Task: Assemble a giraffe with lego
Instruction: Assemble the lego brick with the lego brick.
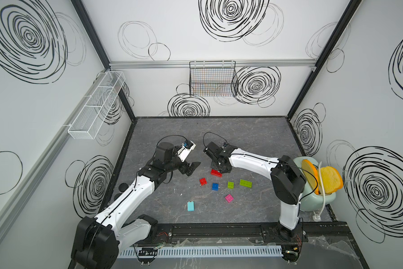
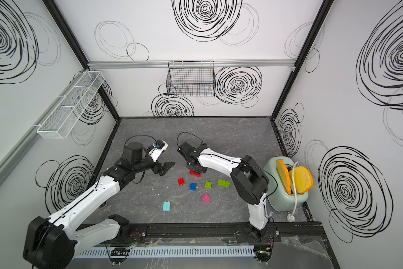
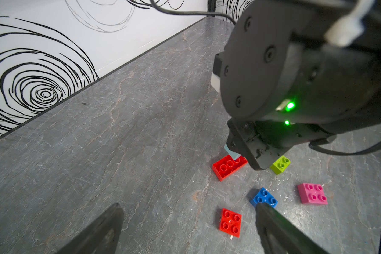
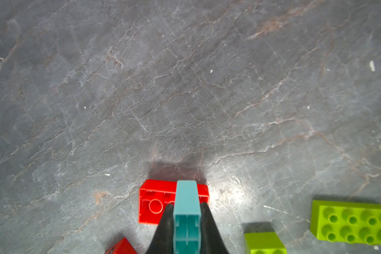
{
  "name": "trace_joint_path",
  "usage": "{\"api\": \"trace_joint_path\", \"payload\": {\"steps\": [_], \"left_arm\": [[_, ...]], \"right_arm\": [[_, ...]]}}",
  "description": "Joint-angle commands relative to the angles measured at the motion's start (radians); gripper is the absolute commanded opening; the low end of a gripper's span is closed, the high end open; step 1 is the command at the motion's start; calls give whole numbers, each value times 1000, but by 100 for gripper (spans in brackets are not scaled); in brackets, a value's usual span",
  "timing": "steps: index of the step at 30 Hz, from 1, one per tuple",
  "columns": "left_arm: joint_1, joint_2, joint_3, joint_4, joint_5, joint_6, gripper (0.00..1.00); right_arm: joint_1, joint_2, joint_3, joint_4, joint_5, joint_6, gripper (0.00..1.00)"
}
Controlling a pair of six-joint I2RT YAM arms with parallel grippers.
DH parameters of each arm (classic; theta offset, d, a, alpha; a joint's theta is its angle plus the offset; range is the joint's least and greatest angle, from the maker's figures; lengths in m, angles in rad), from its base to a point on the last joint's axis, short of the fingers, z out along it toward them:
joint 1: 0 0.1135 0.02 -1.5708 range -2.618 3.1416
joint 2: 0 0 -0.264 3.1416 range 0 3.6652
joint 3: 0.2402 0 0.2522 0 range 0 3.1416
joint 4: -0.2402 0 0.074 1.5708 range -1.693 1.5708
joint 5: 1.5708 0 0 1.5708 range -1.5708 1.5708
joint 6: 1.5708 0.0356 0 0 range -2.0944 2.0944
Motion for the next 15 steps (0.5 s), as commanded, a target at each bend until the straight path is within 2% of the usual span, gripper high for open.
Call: {"api": "trace_joint_path", "payload": {"steps": [1, 15], "left_arm": [[-6, -5, 25, 35, 8, -11, 98], [-10, -8, 10, 44, 20, -4, 98]], "right_arm": [[9, -48, -22, -53, 32, 38, 0], [27, -35, -36, -42, 20, 71, 0]]}}
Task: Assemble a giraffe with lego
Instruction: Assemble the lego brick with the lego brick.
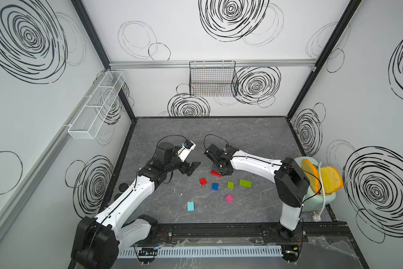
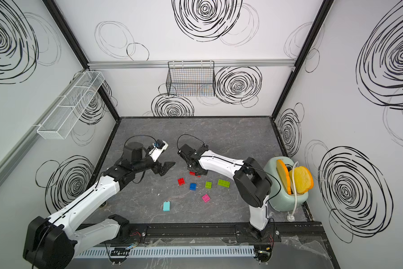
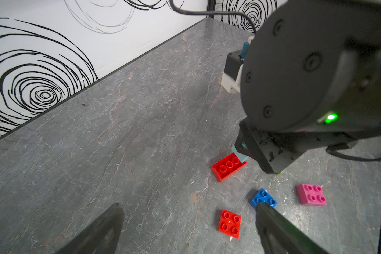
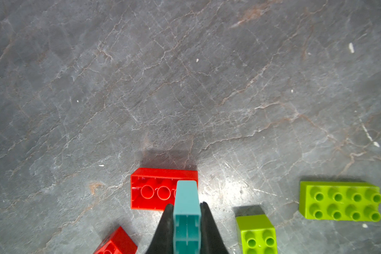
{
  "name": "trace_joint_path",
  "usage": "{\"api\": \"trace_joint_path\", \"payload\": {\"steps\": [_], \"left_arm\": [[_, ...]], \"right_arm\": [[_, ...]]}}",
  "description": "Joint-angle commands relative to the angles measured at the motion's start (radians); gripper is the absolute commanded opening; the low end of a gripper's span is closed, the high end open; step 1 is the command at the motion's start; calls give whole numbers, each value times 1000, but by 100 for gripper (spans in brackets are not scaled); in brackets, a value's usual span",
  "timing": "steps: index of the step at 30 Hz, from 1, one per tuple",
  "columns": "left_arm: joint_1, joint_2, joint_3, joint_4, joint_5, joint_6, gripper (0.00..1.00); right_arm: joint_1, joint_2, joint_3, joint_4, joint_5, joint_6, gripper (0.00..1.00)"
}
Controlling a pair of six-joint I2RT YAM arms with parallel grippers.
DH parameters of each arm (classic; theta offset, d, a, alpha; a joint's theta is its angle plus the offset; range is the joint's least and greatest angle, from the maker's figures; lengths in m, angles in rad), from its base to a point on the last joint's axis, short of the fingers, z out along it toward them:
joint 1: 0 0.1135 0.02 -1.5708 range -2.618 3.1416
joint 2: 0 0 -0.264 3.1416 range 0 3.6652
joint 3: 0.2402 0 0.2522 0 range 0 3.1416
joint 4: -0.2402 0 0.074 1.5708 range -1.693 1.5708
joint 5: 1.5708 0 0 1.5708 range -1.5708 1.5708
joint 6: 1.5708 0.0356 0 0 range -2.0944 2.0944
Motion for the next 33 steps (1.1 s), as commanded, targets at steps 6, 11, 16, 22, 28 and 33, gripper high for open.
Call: {"api": "trace_joint_path", "payload": {"steps": [6, 11, 16, 22, 28, 33], "left_arm": [[-10, -12, 7, 39, 15, 2, 98], [-11, -11, 6, 40, 16, 4, 98], [-11, -14, 7, 41, 15, 5, 98], [-12, -14, 7, 38, 14, 7, 98], [-11, -13, 8, 38, 13, 6, 98], [-8, -13, 10, 37, 12, 6, 98]], "right_arm": [[9, 10, -5, -36, 5, 21, 0], [11, 28, -1, -40, -4, 19, 0], [11, 40, 1, -48, -2, 18, 0], [14, 54, 12, -70, 8, 11, 0], [12, 74, 18, -92, 14, -1, 0], [9, 106, 32, -113, 20, -23, 0]]}}
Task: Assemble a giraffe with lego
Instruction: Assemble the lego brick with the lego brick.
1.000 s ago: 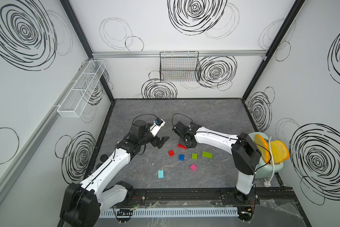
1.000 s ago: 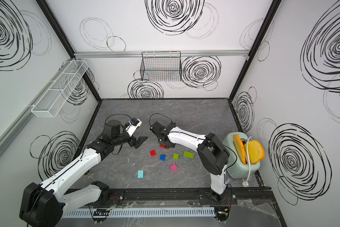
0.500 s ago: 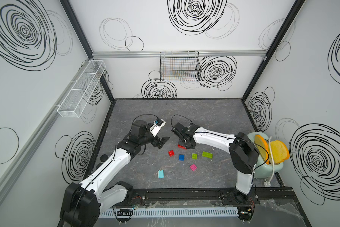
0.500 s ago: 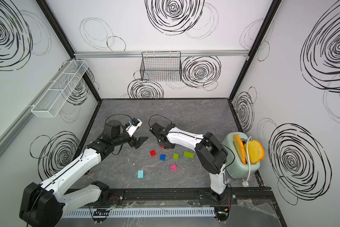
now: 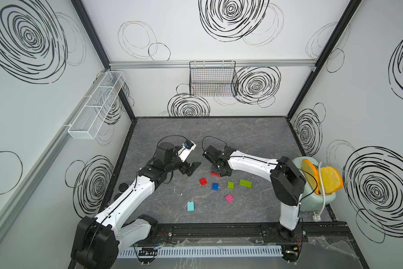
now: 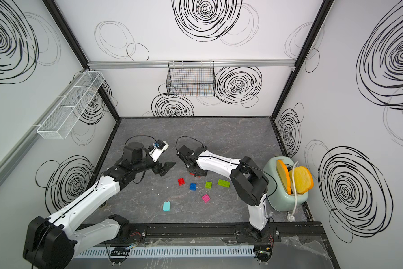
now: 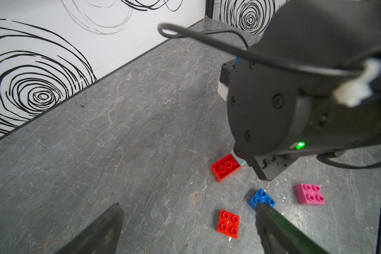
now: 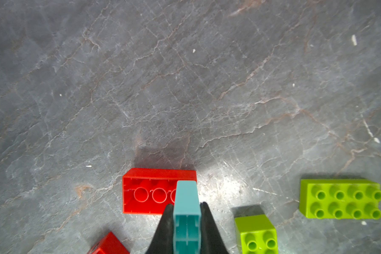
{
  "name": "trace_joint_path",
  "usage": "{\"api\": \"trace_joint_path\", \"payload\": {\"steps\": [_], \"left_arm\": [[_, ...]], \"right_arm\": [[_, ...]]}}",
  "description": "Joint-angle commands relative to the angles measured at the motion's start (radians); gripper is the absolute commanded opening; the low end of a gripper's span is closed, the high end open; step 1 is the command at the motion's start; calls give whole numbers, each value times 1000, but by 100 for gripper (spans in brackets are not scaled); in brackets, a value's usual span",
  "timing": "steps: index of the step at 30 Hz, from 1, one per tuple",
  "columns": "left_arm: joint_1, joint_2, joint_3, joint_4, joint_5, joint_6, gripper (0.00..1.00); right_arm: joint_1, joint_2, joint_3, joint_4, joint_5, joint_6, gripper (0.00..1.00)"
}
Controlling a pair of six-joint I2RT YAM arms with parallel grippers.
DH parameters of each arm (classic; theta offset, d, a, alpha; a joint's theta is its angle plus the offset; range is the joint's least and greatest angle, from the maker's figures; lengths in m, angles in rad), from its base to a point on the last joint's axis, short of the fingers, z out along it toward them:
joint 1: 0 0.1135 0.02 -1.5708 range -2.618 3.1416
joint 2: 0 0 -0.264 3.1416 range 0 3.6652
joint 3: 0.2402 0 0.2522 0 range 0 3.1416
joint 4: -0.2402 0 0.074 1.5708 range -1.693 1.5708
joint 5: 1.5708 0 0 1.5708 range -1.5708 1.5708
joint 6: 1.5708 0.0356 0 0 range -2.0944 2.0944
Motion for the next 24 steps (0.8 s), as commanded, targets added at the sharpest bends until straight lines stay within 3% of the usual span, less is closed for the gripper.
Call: {"api": "trace_joint_path", "payload": {"steps": [1, 10, 17, 24], "left_arm": [[-1, -15, 10, 36, 11, 6, 98], [1, -21, 8, 36, 8, 11, 98], [4, -23, 18, 3, 21, 62, 98], [-15, 1, 107, -163, 35, 195, 98]], "right_arm": [[0, 66, 9, -83, 10, -24, 0], [-17, 100, -14, -65, -35, -39, 2], [5, 44, 40, -46, 4, -84, 37], [6, -117, 42, 13, 45, -141, 54]]}}
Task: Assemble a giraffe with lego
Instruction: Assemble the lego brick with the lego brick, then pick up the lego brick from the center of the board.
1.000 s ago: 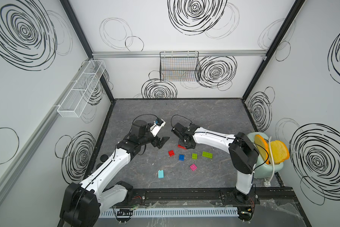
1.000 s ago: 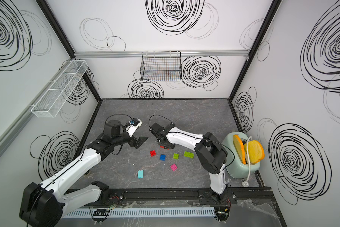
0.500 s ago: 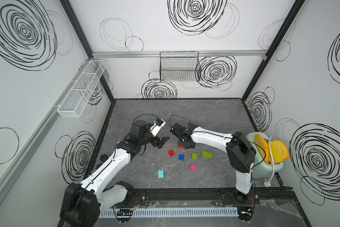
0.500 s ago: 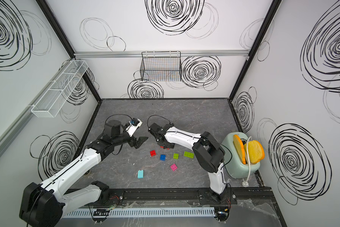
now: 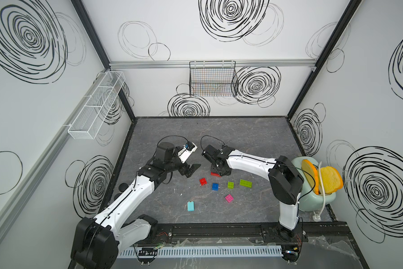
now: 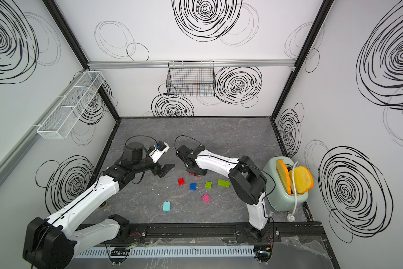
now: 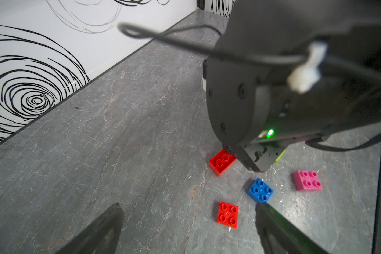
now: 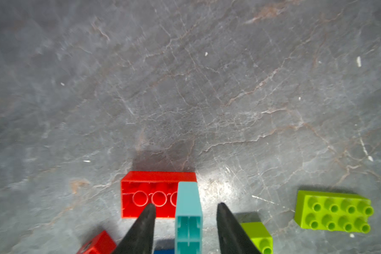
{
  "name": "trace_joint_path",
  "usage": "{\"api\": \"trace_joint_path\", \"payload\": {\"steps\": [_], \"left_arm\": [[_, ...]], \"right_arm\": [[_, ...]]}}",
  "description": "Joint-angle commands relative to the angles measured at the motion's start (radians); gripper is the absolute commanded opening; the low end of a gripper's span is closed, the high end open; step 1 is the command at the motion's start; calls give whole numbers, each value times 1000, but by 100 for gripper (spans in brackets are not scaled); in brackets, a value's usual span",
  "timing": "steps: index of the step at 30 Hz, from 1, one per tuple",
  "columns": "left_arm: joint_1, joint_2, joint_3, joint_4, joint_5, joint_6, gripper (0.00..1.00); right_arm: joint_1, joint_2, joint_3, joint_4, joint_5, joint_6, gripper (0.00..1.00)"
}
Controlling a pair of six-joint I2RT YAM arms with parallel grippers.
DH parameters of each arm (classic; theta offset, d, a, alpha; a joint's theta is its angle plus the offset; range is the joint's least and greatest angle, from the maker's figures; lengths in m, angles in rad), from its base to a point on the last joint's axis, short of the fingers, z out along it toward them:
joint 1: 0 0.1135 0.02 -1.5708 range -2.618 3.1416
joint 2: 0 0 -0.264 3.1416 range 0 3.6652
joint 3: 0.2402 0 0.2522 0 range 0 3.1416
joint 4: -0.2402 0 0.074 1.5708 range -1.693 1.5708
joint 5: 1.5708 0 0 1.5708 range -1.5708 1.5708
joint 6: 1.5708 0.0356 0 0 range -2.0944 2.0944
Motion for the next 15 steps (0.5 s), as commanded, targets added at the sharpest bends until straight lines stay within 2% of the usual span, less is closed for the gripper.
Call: {"api": "trace_joint_path", "payload": {"steps": [1, 2, 7, 9, 10, 12, 15], "left_arm": [[-30, 12, 90, -115, -3, 120, 98], [-50, 18, 107, -159, -22, 157, 98], [-120, 19, 120, -362, 6, 403, 98], [-154, 16, 103, -438, 9, 551, 98], [-172, 15, 95, -469, -3, 615, 98], [-207, 18, 78, -525, -47, 756, 98], [-238, 40, 69, -591, -104, 905, 98]], "right_arm": [[3, -131, 9, 22, 46, -47, 55], [-2, -164, -8, 30, 55, -56, 60], [-56, -356, -148, 99, 53, -105, 73], [-108, -445, -225, 163, -3, -165, 75], [-134, -488, -260, 184, -29, -190, 80], [-195, -575, -341, 235, -99, -254, 82], [-254, -695, -432, 286, -157, -359, 90]]}}
